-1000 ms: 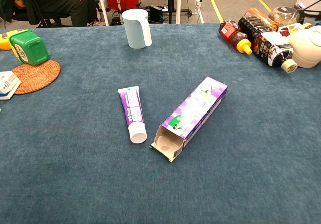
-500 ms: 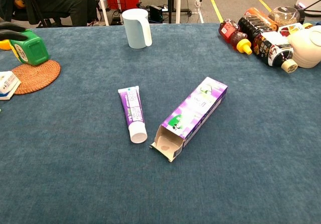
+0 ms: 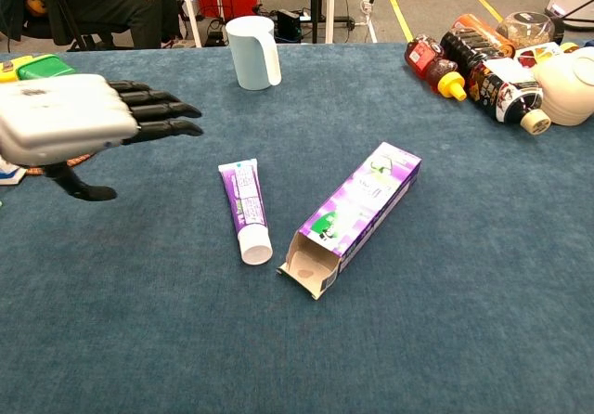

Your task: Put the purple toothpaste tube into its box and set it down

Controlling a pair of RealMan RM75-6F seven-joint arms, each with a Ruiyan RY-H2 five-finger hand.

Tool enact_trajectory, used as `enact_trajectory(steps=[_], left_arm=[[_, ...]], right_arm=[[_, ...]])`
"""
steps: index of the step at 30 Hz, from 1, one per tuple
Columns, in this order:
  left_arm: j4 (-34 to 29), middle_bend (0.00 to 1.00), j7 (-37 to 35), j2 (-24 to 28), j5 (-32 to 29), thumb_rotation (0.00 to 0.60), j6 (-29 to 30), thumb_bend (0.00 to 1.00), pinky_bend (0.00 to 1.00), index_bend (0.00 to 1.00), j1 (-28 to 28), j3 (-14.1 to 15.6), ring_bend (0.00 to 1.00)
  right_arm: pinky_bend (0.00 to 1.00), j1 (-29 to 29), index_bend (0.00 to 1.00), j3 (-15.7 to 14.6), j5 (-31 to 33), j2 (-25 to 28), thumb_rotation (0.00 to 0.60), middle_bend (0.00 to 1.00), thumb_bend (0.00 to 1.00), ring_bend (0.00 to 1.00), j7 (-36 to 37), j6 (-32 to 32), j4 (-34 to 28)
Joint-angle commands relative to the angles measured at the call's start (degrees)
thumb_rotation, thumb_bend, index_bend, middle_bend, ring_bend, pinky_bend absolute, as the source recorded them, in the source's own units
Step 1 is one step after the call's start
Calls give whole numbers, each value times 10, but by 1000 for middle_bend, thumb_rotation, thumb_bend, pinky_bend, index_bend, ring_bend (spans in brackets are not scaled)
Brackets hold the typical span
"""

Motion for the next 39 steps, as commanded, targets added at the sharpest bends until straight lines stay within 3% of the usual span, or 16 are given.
enact_trajectory(steps=[1, 16, 26, 31, 39], left_arm=[[-3, 0, 37, -37, -49, 600, -45, 238, 104, 0, -26, -17, 0], [3, 0, 253, -141, -219, 600, -125, 304, 104, 1, -98, -60, 0], [3, 0, 364, -167, -318, 600, -116, 322, 112, 70, -128, -42, 0], [-8, 0, 375, -167, -328, 600, -99, 332, 215, 176, -138, -28, 0], [-8, 80, 371, -171, -319, 600, -71, 338, 281, 258, -145, -2, 55]], right_arm=[[0, 1, 72, 1, 2, 2, 600, 0, 0, 0, 4, -1, 0], [0, 3, 72, 7, 16, 16, 600, 0, 0, 0, 40, -6, -2], [0, 3, 72, 10, 20, 22, 600, 0, 0, 0, 57, -5, -3], [0, 2, 72, 10, 20, 25, 600, 0, 0, 0, 64, -2, -3], [0, 1, 72, 8, 16, 26, 600, 0, 0, 0, 66, -1, -3]])
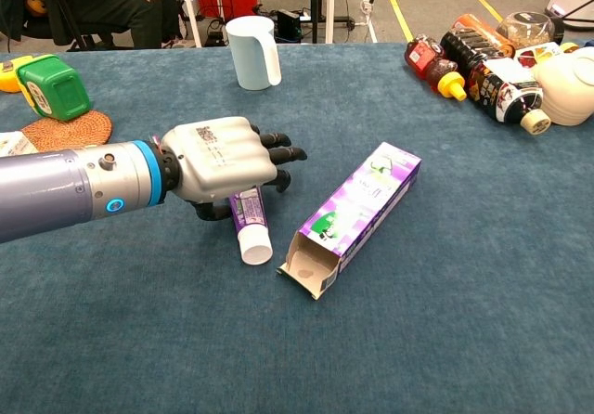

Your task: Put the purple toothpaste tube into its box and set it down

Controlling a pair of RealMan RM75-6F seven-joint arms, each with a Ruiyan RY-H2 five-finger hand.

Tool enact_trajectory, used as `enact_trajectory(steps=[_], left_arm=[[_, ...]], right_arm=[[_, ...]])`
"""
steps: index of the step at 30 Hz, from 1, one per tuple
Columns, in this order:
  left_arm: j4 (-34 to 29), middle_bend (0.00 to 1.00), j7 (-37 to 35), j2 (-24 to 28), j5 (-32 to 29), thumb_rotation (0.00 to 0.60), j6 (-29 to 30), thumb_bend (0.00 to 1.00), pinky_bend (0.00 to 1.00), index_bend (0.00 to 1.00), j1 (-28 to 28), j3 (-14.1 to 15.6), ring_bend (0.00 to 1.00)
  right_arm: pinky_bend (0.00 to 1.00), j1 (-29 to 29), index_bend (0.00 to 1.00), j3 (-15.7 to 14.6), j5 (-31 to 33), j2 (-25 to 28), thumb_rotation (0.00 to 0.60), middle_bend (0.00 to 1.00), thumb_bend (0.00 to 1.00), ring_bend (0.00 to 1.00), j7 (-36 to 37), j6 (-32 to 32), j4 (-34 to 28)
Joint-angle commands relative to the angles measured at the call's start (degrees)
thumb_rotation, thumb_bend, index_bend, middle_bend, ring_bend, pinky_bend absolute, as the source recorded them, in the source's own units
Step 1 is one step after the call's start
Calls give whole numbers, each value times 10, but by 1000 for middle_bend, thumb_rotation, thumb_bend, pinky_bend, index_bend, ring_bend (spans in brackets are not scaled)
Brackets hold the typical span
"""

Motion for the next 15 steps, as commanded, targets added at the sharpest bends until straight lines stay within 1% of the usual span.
enact_trajectory(steps=[1, 4, 6, 8, 9, 11, 15], left_arm=[[4, 101, -4, -4, 4, 600, 10, 339, 295, 271, -2, 7, 69], [8, 250, -15, -5, 13, 600, 19, 346, 385, 370, -3, 11, 178], [12, 365, -30, -6, 28, 600, 28, 349, 465, 467, -3, 15, 273], [18, 436, -49, -6, 44, 600, 38, 353, 525, 529, -2, 20, 339], [20, 463, -56, -6, 50, 600, 41, 355, 549, 552, -1, 21, 365], [29, 486, -86, -4, 73, 600, 55, 358, 570, 571, 2, 28, 387], [31, 496, -136, 9, 93, 600, 82, 358, 578, 585, 11, 28, 396]], right_arm=[[0, 0, 72, 0, 0, 0, 600, 0, 0, 0, 1, 0, 0], [0, 0, 72, -1, -1, 0, 600, 0, 0, 0, 1, 0, 0], [0, 0, 72, -1, -2, 0, 600, 0, 0, 0, 1, 1, 0], [0, 0, 72, -1, -3, 0, 600, 0, 0, 0, 0, 1, 0], [0, 0, 72, -1, -3, -1, 600, 0, 0, 0, 0, 1, 0], [0, 0, 72, -1, -2, -1, 600, 0, 0, 0, -1, 0, 0], [0, 0, 72, -2, -4, -2, 600, 0, 0, 0, -4, 0, 0]])
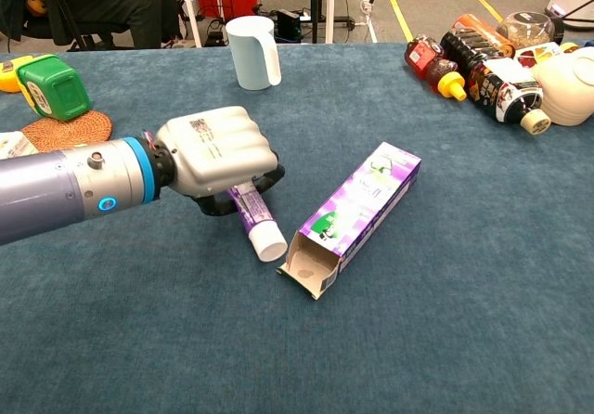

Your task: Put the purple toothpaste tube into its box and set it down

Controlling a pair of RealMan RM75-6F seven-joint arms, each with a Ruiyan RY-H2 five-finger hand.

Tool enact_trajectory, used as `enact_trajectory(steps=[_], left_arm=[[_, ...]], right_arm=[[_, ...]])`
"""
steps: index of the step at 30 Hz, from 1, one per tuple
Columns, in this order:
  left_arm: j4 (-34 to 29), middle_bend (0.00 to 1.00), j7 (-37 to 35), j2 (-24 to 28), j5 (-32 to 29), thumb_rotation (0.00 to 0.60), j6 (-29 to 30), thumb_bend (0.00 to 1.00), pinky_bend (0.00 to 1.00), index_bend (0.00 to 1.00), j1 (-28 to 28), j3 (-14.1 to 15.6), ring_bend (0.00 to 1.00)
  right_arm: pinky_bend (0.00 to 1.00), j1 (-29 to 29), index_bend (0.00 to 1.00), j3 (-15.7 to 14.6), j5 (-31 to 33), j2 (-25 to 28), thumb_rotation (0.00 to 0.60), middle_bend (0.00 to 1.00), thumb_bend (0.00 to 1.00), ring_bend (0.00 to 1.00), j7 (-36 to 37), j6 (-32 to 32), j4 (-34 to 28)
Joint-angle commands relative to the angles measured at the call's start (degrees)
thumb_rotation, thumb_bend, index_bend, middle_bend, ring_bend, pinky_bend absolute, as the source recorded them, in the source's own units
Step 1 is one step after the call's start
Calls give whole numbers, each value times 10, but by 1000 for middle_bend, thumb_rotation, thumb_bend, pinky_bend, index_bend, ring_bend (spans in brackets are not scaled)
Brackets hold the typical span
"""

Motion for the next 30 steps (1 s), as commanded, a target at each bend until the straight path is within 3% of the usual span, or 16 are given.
enact_trajectory(steps=[1, 9, 15, 21, 25, 27, 30], left_arm=[[4, 496, -42, 13, 22, 600, 26, 358, 577, 585, 9, 3, 396], [-44, 496, -124, 96, 25, 600, 77, 357, 578, 585, 43, -6, 396], [-99, 496, -174, 199, 28, 600, 110, 357, 580, 585, 76, -3, 396], [-128, 496, -224, 265, 15, 600, 128, 357, 580, 585, 100, -7, 396], [-152, 496, -257, 321, 2, 600, 138, 357, 580, 585, 119, -12, 396], [-164, 496, -278, 355, -6, 600, 145, 358, 581, 585, 132, -14, 396], [-173, 496, -300, 376, 3, 600, 148, 358, 580, 585, 140, -13, 396]], right_arm=[[0, 0, 72, -1, -1, -1, 600, 0, 0, 0, -2, -1, 0], [0, 16, 72, -6, -10, -7, 600, 0, 0, 0, -20, -30, 14], [0, 76, 72, -14, -57, 6, 600, 0, 0, 0, -16, -101, 51], [0, 132, 72, -17, -116, 2, 600, 1, 0, 0, -11, -141, 78], [0, 192, 72, -25, -152, -16, 600, 4, 0, 0, -5, -208, 98], [0, 243, 71, -25, -157, -46, 600, 6, 0, 0, -4, -281, 108], [17, 273, 41, -23, -164, -75, 600, 7, 0, 4, -6, -304, 123]])
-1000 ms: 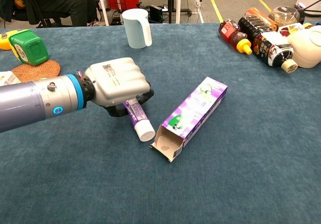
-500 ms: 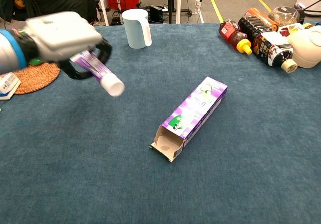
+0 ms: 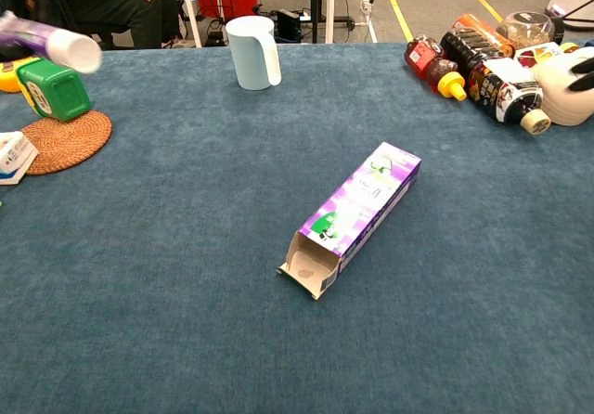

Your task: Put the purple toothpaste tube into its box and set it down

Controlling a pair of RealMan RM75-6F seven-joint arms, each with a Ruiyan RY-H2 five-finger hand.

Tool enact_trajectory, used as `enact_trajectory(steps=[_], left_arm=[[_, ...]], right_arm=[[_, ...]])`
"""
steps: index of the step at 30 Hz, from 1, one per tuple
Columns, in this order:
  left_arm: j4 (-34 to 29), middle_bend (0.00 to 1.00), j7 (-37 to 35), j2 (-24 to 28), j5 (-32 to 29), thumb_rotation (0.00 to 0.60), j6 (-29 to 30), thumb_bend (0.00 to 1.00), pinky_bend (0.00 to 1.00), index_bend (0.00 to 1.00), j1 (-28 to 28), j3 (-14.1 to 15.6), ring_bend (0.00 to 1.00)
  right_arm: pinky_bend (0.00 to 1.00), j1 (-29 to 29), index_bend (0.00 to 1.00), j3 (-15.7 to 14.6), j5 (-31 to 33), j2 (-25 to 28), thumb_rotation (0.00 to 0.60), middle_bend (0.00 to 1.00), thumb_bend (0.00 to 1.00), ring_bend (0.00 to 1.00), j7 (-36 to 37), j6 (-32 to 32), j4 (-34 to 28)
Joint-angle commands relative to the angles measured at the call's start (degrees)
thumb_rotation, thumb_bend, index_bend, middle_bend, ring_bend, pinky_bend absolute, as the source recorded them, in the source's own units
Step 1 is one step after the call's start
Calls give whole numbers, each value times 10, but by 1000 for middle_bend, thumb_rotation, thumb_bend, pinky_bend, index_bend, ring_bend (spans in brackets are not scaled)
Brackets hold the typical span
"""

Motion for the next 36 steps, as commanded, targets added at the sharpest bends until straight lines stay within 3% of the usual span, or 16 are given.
enact_trajectory(steps=[1, 11, 17, 30, 36], left_arm=[[-17, 496, -34, 31, 10, 600, 12, 358, 580, 585, 18, 0, 396], [-11, 496, -79, 53, 44, 600, 32, 358, 580, 584, 40, 4, 396], [11, 496, -98, 43, 46, 600, 27, 357, 580, 585, 43, 1, 396], [36, 496, -109, 26, 48, 600, 15, 358, 580, 584, 45, -2, 396], [48, 496, -116, 22, 46, 600, 11, 358, 580, 585, 48, -2, 396]], right_arm=[[28, 71, 26, 0, -24, -60, 600, 7, 0, 8, 0, -62, 34], [64, 162, 10, 20, -13, -157, 600, 20, 0, 26, -60, -138, 89], [79, 191, 11, 24, 12, -183, 600, 26, 0, 27, -126, -183, 88], [91, 224, 12, 33, 66, -218, 600, 30, 0, 26, -193, -216, 66], [90, 242, 62, 30, 91, -238, 600, 35, 29, 19, -223, -249, 71]])
